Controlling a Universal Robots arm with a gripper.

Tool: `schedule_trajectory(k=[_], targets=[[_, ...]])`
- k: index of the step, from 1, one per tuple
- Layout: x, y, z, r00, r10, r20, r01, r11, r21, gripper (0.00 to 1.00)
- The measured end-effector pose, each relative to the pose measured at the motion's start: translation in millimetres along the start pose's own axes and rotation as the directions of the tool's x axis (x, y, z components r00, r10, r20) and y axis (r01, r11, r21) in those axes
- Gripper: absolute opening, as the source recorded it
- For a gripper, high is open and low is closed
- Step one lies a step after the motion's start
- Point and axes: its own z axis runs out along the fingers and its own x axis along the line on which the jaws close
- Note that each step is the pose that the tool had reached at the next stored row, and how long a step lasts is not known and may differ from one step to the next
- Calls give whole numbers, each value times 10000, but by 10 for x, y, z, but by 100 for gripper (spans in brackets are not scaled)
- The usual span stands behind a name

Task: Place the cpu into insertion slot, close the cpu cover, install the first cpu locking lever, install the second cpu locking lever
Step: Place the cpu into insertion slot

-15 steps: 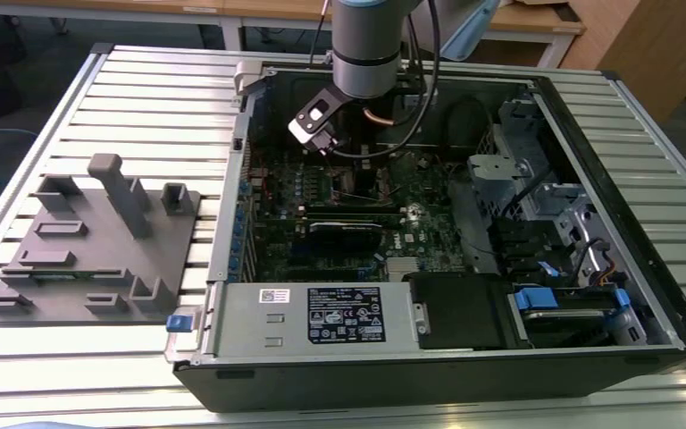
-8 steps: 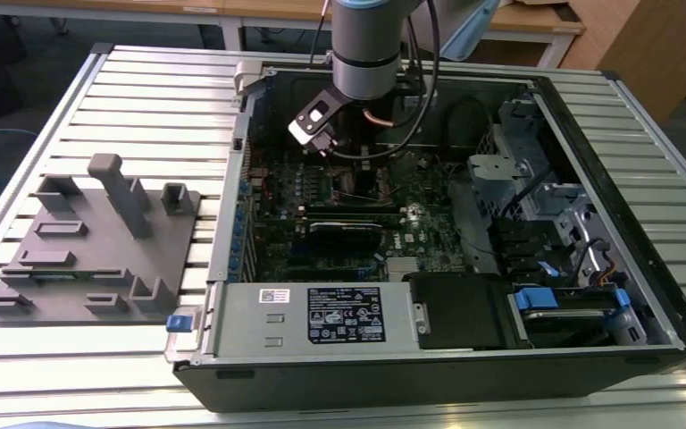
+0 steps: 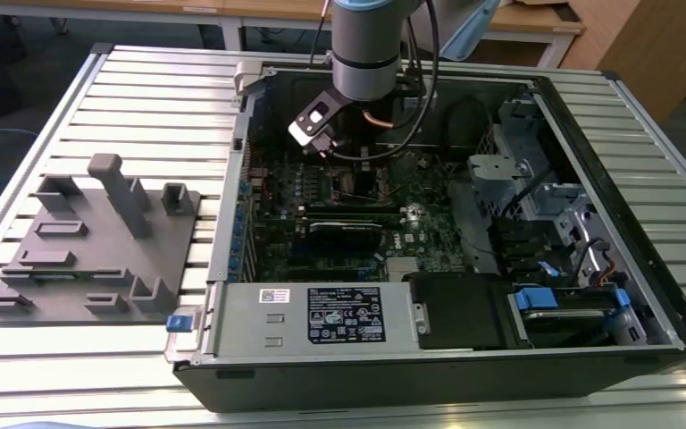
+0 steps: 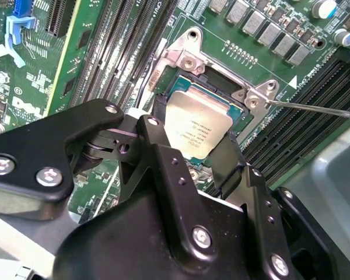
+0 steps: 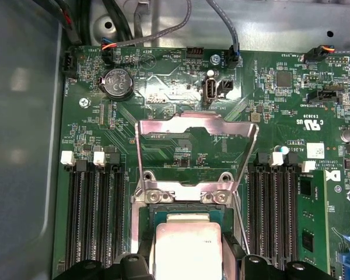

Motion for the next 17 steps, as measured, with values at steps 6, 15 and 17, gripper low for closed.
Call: schedule_trajectory(k=[6, 15, 17], targets=[[2, 1, 3, 10000, 2, -2, -2, 10000, -2, 54], [1, 0, 23, 10000, 0, 5, 0, 10000, 4, 54], [2, 0, 25, 10000, 0, 2, 0, 10000, 1, 54]])
